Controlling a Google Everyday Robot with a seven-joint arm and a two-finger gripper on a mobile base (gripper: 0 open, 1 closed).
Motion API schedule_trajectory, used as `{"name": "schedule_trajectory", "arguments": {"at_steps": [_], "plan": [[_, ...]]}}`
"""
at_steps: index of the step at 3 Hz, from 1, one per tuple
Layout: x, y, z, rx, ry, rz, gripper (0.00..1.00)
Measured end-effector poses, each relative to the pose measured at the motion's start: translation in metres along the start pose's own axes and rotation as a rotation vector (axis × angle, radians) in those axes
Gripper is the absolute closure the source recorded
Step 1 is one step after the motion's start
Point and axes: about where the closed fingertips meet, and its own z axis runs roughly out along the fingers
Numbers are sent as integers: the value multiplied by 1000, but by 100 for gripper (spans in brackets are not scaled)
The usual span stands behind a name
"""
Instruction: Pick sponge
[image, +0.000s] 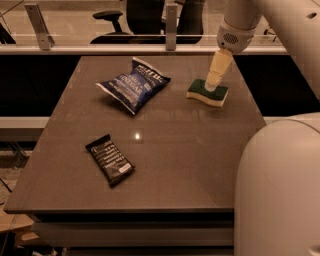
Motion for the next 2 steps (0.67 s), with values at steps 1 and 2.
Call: {"name": "schedule_trajectory", "arguments": {"at_steps": [1, 2], "plan": [[0, 13, 13, -47, -2, -21, 0], [-5, 26, 25, -75, 1, -45, 0]]}}
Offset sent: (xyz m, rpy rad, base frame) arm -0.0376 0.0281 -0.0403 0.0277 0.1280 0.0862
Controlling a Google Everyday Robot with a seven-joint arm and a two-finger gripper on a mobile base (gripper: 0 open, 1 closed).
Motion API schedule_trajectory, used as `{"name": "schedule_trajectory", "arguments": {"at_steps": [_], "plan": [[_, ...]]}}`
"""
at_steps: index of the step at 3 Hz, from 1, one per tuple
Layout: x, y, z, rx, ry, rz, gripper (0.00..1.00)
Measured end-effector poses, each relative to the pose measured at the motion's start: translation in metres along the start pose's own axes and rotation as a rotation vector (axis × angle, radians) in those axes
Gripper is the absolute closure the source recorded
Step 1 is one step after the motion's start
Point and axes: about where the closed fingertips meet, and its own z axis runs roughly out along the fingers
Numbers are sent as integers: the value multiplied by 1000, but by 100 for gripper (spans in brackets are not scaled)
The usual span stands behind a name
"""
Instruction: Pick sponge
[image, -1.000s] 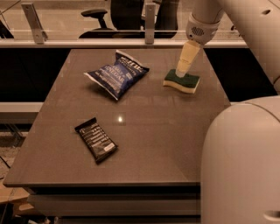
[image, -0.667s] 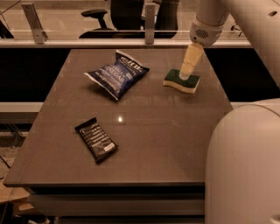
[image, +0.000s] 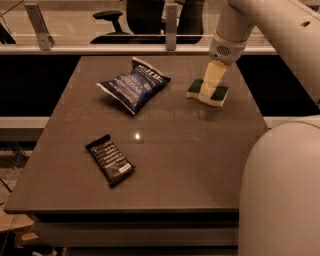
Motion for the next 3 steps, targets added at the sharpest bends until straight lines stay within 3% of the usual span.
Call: {"name": "schedule_trajectory", "arguments": {"at_steps": [3], "plan": [[-12, 17, 45, 24, 76, -19, 3]]}}
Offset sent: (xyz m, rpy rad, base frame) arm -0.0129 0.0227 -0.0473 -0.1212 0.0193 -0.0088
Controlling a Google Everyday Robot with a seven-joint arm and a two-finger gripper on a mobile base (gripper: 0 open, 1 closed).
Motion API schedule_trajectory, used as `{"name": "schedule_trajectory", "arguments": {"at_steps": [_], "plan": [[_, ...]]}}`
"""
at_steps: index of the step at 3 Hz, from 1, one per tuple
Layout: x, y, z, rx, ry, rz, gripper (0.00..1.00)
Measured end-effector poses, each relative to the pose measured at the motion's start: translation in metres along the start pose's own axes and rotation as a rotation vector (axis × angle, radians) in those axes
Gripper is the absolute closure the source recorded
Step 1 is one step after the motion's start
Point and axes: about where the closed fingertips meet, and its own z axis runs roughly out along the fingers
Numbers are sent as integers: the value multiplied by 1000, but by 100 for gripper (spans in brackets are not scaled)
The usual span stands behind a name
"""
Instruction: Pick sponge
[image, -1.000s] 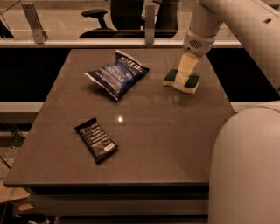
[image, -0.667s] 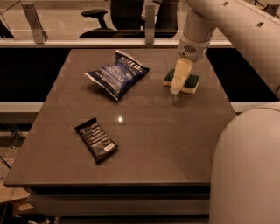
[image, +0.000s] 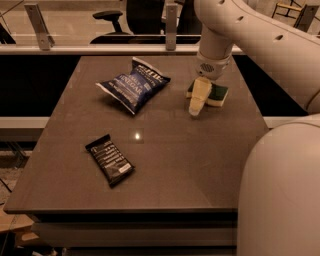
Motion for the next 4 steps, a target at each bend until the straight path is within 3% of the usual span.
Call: {"name": "schedule_trajectory", "arguments": {"at_steps": [1, 4], "plan": [[-6, -2, 9, -10, -4, -19, 21], [-10, -5, -1, -7, -10, -37, 91]]}}
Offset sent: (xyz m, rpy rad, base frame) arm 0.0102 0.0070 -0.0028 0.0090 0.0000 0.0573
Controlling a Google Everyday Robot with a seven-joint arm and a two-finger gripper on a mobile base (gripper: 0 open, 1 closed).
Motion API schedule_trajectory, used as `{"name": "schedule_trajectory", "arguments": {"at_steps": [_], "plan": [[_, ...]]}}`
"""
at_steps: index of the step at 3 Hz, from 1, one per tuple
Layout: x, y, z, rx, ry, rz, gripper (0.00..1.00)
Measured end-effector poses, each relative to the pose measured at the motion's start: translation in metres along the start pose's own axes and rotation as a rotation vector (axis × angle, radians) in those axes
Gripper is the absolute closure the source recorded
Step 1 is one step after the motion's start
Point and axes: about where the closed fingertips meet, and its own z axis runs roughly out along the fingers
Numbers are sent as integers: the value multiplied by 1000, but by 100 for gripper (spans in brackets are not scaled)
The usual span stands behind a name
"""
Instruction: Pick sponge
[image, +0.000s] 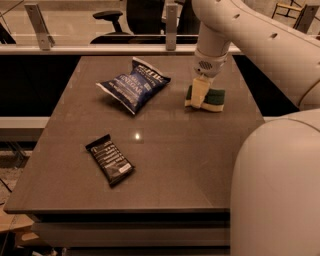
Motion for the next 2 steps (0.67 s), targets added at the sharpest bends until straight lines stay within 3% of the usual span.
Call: {"name": "schedule_trajectory", "arguments": {"at_steps": [1, 2], "plan": [[13, -10, -26, 46, -19, -1, 100], [23, -16, -49, 78, -30, -8, 100]]}}
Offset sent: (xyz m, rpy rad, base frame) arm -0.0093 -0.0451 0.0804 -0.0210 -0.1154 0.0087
